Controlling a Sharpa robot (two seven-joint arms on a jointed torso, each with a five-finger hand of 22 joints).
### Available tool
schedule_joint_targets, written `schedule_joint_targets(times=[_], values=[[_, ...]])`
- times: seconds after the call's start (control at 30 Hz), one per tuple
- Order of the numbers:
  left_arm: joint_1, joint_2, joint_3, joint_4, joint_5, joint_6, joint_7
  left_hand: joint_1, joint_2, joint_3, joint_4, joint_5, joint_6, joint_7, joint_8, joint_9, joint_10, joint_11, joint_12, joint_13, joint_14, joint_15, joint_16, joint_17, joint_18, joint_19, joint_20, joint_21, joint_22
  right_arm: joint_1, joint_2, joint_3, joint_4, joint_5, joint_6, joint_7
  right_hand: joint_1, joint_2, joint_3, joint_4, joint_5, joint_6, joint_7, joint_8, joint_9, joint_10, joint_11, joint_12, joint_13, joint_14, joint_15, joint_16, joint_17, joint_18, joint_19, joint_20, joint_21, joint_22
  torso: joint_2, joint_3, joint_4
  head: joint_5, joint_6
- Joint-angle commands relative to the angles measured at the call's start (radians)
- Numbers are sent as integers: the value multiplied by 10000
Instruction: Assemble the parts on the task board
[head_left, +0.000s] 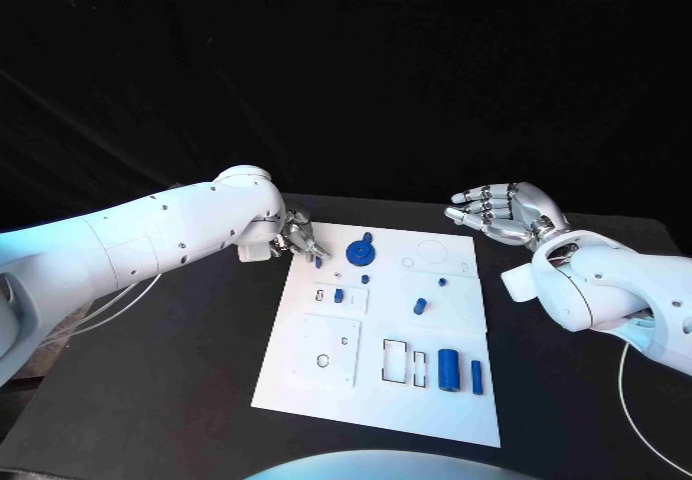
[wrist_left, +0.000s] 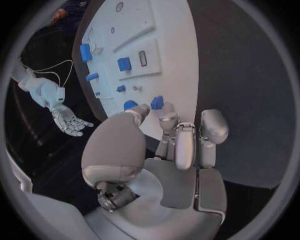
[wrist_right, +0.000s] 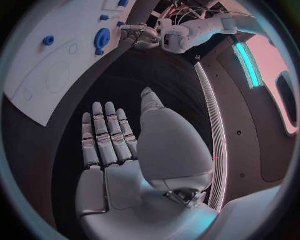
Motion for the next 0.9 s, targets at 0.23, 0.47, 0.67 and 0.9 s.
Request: schedule_joint_targets(times=[0.23, 0.47, 0.67, 0.9], values=[[1, 36, 3, 17, -26, 42, 31, 381, 151, 144, -32, 11, 56, -44, 136, 68, 24, -94, 41, -6, 555, -119, -5, 829, 101, -19, -121, -29, 8, -18, 55, 1, -67, -39, -51, 92, 19, 111, 77, 11, -15, 12, 699, 69, -12, -16, -40, 9, -8, 12, 25, 2, -15, -20, -119, 3, -52, -39, 1, 4, 3, -17, 18], [1, 35, 3, -25, 42, 26, 37, 765, 209, 333, -60, 2, 26, -84, 210, 132, 23, -132, 34, -44, 553, -154, -12, 814, 100, -24, -159, -34, 6, -22, 66, 0, -102, -84, -76, 83, 4, 123, 79, 12, -16, 16, 698, 71, -14, -12, -41, 10, -7, 10, 26, 0, -18, -22, -148, 3, -64, -54, 5, -2, 8, -23, 29], [1, 17, 2, -30, 366, 14, 53, 2035, 513, 1390, -491, -46, -105, -146, 301, 238, 37, -200, 12, -98, 555, -219, -17, 808, 96, -26, -231, -34, 31, -24, 71, 0, -123, -112, -91, 87, -19, 137, 78, 13, -17, 22, 697, 74, -17, -7, -41, 11, -7, 5, 29, -5, -23, -27, -175, 3, -77, -68, 1, -1, 9, -5, 9], [-5, -62, 3, 9, 661, -102, 77, 2317, 393, 2733, -877, -648, -249, -78, 425, 421, 73, -147, -53, -227, 556, -165, -22, 798, 82, -15, -186, -4, 93, -28, 71, 0, -124, -118, -87, 81, -19, 137, 78, 13, -17, 22, 697, 74, -17, -7, -41, 11, -7, 5, 29, -5, -23, -27, -175, 3, -77, -68, 1, 4, -2, -13, -16]])
